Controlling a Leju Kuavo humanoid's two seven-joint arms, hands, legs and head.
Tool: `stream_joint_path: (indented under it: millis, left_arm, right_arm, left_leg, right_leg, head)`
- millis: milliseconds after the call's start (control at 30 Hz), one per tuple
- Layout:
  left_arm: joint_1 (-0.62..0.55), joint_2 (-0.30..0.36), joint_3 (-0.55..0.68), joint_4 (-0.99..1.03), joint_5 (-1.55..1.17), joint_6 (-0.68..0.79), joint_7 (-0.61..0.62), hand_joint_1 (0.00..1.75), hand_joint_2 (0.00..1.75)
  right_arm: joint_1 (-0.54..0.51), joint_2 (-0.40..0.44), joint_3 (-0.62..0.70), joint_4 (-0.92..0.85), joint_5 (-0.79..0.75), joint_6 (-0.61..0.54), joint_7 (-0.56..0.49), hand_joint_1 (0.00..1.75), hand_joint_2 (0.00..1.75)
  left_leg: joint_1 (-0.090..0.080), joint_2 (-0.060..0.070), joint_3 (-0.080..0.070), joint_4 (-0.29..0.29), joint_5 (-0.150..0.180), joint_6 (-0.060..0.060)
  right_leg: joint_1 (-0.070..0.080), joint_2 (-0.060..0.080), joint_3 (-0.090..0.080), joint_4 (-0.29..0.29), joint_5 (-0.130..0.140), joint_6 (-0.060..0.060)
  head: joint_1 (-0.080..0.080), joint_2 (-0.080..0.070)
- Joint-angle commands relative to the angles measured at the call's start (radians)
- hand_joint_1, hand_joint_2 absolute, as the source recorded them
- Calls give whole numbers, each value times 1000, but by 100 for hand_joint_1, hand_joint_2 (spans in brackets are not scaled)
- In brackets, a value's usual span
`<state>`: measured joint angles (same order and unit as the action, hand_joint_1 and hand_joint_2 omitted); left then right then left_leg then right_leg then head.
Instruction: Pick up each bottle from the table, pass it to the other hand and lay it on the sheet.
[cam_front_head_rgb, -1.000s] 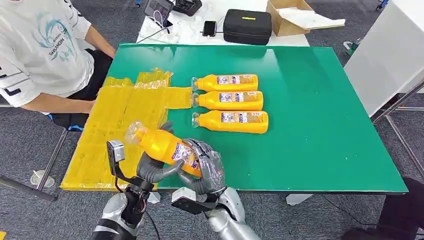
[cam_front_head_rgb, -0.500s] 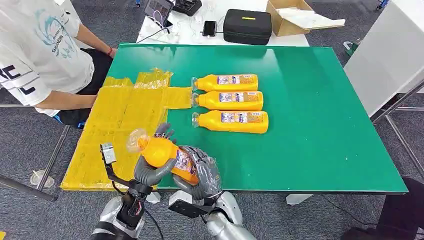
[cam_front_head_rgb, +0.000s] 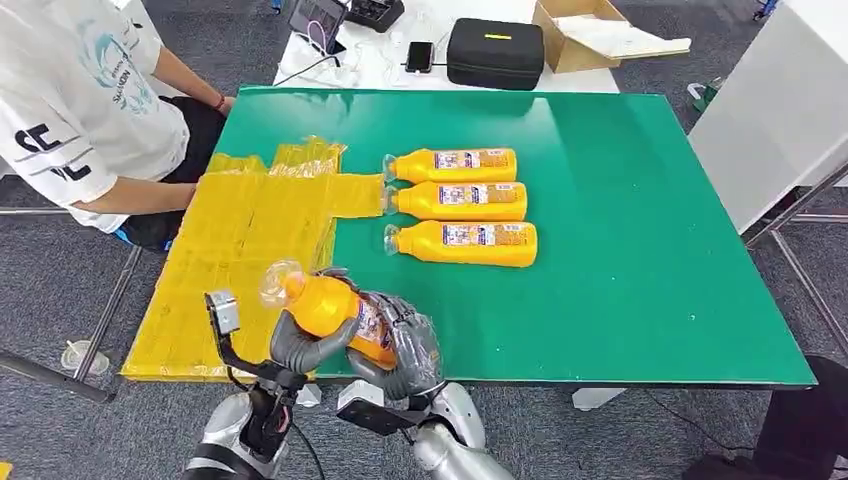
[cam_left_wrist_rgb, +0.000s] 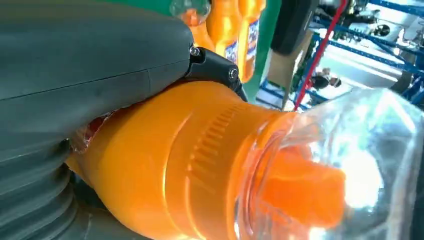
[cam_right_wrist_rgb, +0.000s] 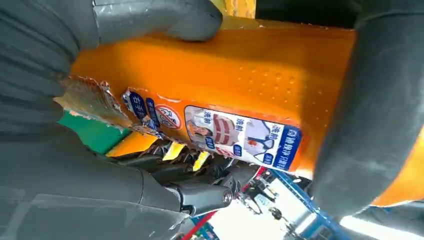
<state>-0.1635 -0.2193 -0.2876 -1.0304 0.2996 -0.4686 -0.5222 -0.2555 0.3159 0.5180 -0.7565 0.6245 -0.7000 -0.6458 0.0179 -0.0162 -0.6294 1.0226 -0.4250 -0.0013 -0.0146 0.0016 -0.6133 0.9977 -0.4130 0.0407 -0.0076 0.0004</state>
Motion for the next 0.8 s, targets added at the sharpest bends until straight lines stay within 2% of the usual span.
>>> stream_joint_path:
  millis: [33,67,100,133,167,400,700,800]
  left_arm:
    - [-31,21,-58,34,-64,49,-3,175,175]
    - [-30,20,-50,33,-58,45,-3,175,175]
    - [-31,19,-46,33,-54,43,-3,175,175]
    - [-30,13,-26,30,-32,38,1,175,175]
    - [-32,14,-25,29,-31,36,1,175,175]
    - [-40,5,82,-9,68,54,33,175,175]
    - [-42,5,88,-12,74,53,36,175,175]
    - [-53,2,126,-31,97,85,36,175,175]
  right_arm:
    - [-35,10,-3,11,-31,12,9,175,175]
    - [-35,9,0,13,-28,4,10,108,175]
    - [-36,8,-1,13,-23,2,13,3,175]
    - [-23,14,-33,-8,15,2,22,0,175]
    - [-24,15,-33,-7,15,2,22,0,0]
    - [8,1,-59,-120,-2,2,44,0,0]
    - [10,-2,-61,-129,-2,2,46,0,0]
    - [35,0,-92,-185,-3,2,29,0,0]
  left_leg:
    - [0,3,4,0,-1,1]
    - [0,2,2,0,-1,1]
    - [0,3,4,0,-1,1]
    - [0,4,6,0,-2,1]
    - [0,2,3,0,-1,1]
    - [1,2,3,1,-1,1]
    - [0,1,4,0,-1,1]
    - [0,2,4,0,-1,1]
  right_leg:
    - [1,1,3,0,-1,-2]
    - [0,1,2,0,0,-1]
    - [1,2,4,0,-1,-2]
    - [1,2,5,0,-1,-2]
    - [1,1,3,0,0,-2]
    - [1,0,2,0,-1,-2]
    - [1,0,3,0,-1,-2]
    - [1,0,4,0,-1,-2]
  head:
    - [0,0]
    - [0,0]
    - [0,0]
    - [0,0]
    - [0,0]
    - [0,0]
    - [0,0]
    - [0,0]
